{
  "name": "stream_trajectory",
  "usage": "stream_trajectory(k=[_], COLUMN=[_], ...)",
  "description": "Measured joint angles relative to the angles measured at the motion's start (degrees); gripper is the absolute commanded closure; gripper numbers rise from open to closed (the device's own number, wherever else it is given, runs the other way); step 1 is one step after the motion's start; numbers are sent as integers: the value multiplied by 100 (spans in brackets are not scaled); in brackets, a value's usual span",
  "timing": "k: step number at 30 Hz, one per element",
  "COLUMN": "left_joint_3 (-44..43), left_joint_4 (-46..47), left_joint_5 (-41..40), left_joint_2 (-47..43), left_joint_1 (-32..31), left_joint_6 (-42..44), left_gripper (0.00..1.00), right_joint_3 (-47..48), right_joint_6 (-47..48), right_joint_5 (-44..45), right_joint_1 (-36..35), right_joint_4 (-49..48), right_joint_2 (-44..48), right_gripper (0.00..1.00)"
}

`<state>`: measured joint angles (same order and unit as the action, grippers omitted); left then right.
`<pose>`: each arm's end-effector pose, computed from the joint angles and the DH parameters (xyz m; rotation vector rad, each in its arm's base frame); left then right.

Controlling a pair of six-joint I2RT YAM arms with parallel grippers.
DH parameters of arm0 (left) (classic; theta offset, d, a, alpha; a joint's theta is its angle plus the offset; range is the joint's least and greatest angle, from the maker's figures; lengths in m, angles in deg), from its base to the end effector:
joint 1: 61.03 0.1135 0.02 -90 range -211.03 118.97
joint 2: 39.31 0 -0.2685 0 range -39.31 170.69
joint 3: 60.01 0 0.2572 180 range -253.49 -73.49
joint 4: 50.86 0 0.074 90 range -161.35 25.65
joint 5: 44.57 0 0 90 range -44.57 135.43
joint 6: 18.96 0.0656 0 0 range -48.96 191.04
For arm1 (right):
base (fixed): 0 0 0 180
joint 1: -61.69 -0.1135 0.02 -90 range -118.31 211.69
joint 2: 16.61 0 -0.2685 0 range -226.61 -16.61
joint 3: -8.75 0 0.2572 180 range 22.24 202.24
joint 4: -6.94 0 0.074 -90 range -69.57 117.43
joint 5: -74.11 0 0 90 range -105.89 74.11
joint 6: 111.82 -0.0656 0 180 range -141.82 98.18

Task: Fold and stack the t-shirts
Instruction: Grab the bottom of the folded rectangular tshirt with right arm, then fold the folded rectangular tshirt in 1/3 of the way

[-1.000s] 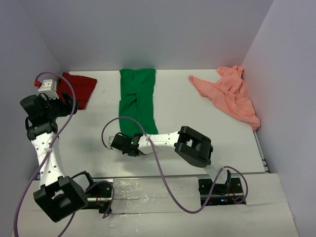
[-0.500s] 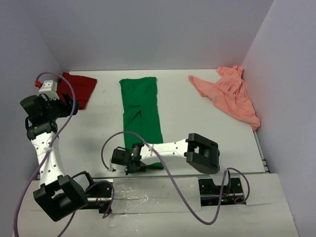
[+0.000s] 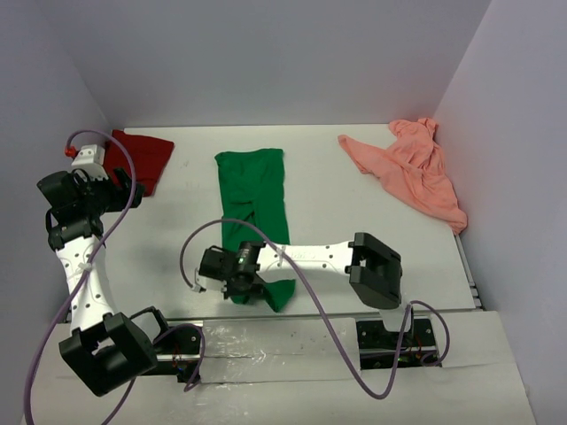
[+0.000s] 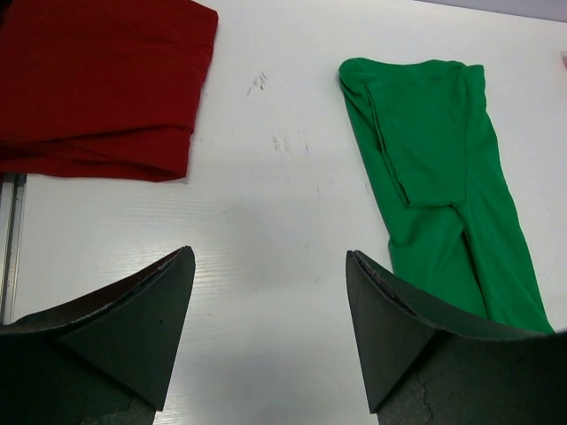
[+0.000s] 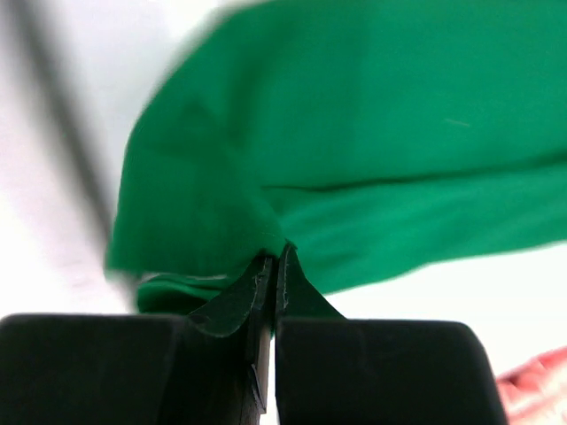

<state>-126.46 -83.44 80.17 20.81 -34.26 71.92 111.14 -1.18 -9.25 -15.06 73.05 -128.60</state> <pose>0.2459 0.0822 0.3181 -0.0661 1.9533 -0.2976 0.1010 0.3959 0.1847 -2.1402 1.9083 0.0223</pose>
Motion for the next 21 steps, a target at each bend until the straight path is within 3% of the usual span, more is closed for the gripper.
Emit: stream_trajectory(k=[11,21], left_joint_3=[0,0], left_joint_4=[-48,-57], left_joint_5=[31,90], left_joint_2=[109,181], left_joint_1=[0,7], left_joint_6=[31,83], left_gripper=[22,22], right_joint_3=[511,1185], right_joint_6=[852,1644], right_joint_5=[1244,1902], right_joint_1=[1106,1609], right_joint_4=[-643,-1696], right_joint_2=[-496,-1082], right_gripper=[100,100])
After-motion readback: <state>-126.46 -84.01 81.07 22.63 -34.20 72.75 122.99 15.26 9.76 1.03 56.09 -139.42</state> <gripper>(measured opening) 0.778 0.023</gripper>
